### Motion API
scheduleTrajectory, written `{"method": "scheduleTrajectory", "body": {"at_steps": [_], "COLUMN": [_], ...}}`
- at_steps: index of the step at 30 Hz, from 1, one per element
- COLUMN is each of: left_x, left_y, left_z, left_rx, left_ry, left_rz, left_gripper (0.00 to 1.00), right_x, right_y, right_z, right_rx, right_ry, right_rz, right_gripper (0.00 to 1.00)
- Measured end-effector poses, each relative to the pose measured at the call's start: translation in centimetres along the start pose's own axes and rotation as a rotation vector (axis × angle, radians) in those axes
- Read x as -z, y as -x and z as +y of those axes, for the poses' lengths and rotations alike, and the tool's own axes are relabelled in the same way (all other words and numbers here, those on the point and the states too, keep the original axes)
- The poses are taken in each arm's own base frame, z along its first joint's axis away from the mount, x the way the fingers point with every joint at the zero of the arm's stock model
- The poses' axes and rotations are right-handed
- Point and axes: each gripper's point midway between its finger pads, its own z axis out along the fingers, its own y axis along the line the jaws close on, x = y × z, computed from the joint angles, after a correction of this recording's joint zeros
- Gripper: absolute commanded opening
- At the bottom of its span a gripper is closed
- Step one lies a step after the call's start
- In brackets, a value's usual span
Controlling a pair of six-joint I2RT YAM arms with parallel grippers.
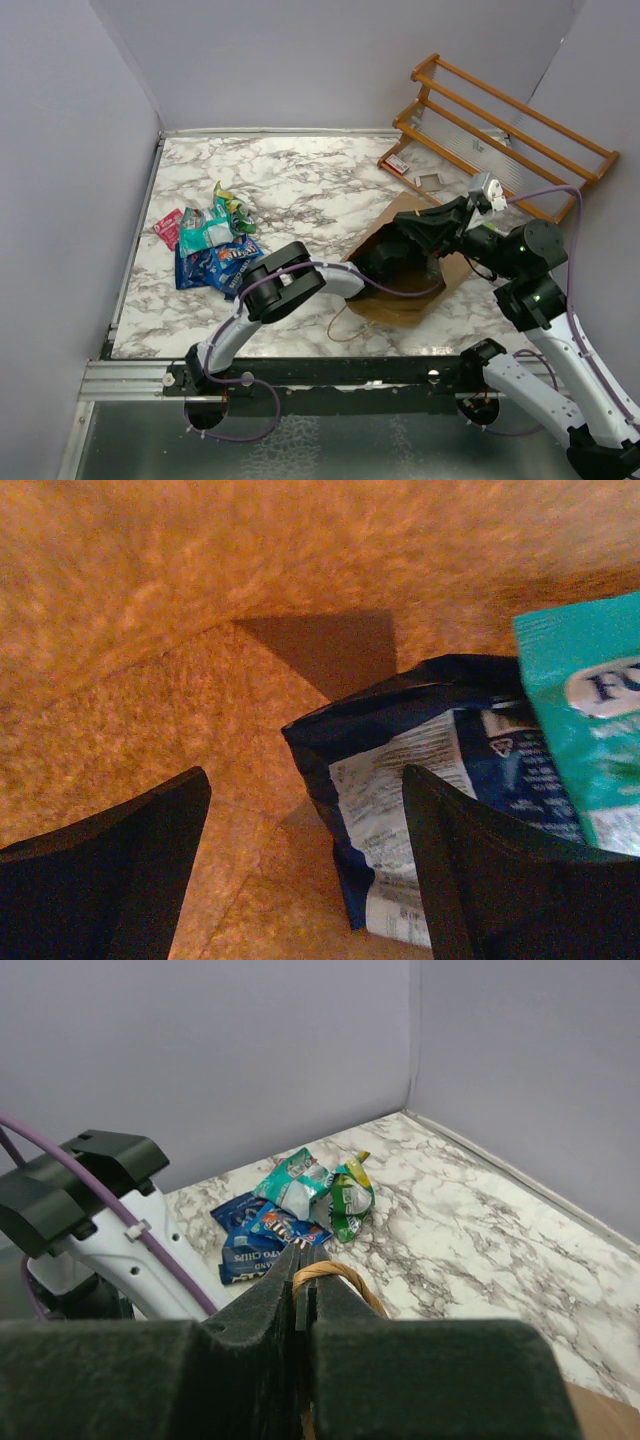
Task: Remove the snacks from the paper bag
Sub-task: Take out the snack from the paper bag.
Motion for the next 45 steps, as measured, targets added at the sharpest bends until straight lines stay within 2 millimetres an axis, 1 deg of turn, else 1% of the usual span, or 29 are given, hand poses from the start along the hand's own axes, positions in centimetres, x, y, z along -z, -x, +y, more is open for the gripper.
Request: {"method": "scheduleTrajectory", "body": {"at_steps": [3,4,5,7,10,11,13,14,15,17,18,21,27,30,33,39,42,45], "left_x": [-1.1,-1.3,-1.5,-1.8,-2.0,-1.9,-1.4,-1.0,-0.6,0.4,0.8,2.5,6.3,7.8,9.1,11.3,12.9,15.2], "left_y": [-1.2,-1.4,-1.5,-1.4,-0.8,-0.6,0.0,0.0,-0.1,-0.3,-0.2,1.2,6.4,8.1,8.7,8.1,8.2,9.4], "left_z": [0.7,0.8,0.9,0.5,-0.4,-0.6,-1.0,-1.1,-1.2,-1.3,-1.3,-1.0,-0.1,0.1,-0.1,-0.5,0.2,1.1], "left_rx": [-0.018,-0.022,-0.024,-0.028,-0.038,-0.043,-0.044,-0.052,-0.062,-0.084,-0.092,-0.098,-0.059,-0.028,-0.012,-0.008,-0.006,0.033], "left_ry": [0.028,0.032,0.036,0.025,-0.022,-0.036,-0.059,-0.067,-0.079,-0.096,-0.102,-0.116,-0.141,-0.159,-0.186,-0.243,-0.278,-0.336], "left_rz": [0.000,-0.005,-0.014,-0.035,-0.083,-0.100,-0.147,-0.154,-0.160,-0.157,-0.156,-0.168,-0.224,-0.238,-0.223,-0.154,-0.131,-0.147], "left_gripper": [0.80,0.79,0.72,0.55,0.44,0.38,0.23,0.14,0.08,0.01,0.00,0.00,0.00,0.00,0.00,0.00,0.00,0.00], "right_x": [0.0,0.0,0.0,0.0,-0.1,-0.1,0.0,0.0,0.0,0.1,0.1,0.2,0.6,0.9,1.0,1.4,1.7,2.1], "right_y": [0.1,0.2,0.1,-0.1,0.2,0.4,0.8,1.0,1.0,1.0,1.0,1.2,2.0,2.3,2.4,2.3,2.4,2.3], "right_z": [0.0,0.0,0.0,-0.1,-0.1,0.0,0.0,0.0,-0.1,-0.3,-0.4,-0.9,-2.1,-2.9,-3.5,-4.8,-5.5,-6.1], "right_rx": [-0.002,-0.002,-0.004,-0.007,-0.005,-0.003,0.003,0.005,0.005,0.003,0.002,0.005,0.013,0.014,0.012,-0.002,-0.010,-0.022], "right_ry": [0.000,-0.001,-0.003,-0.005,-0.005,-0.005,-0.008,-0.010,-0.014,-0.027,-0.033,-0.066,-0.154,-0.201,-0.241,-0.317,-0.364,-0.408], "right_rz": [0.001,0.001,0.004,0.009,0.006,0.002,-0.007,-0.009,-0.011,-0.010,-0.010,-0.020,-0.051,-0.063,-0.068,-0.070,-0.078,-0.085], "right_gripper": [0.02,0.02,0.02,0.02,0.02,0.02,0.02,0.02,0.02,0.02,0.02,0.02,0.02,0.02,0.02,0.02,0.02,0.02]}}
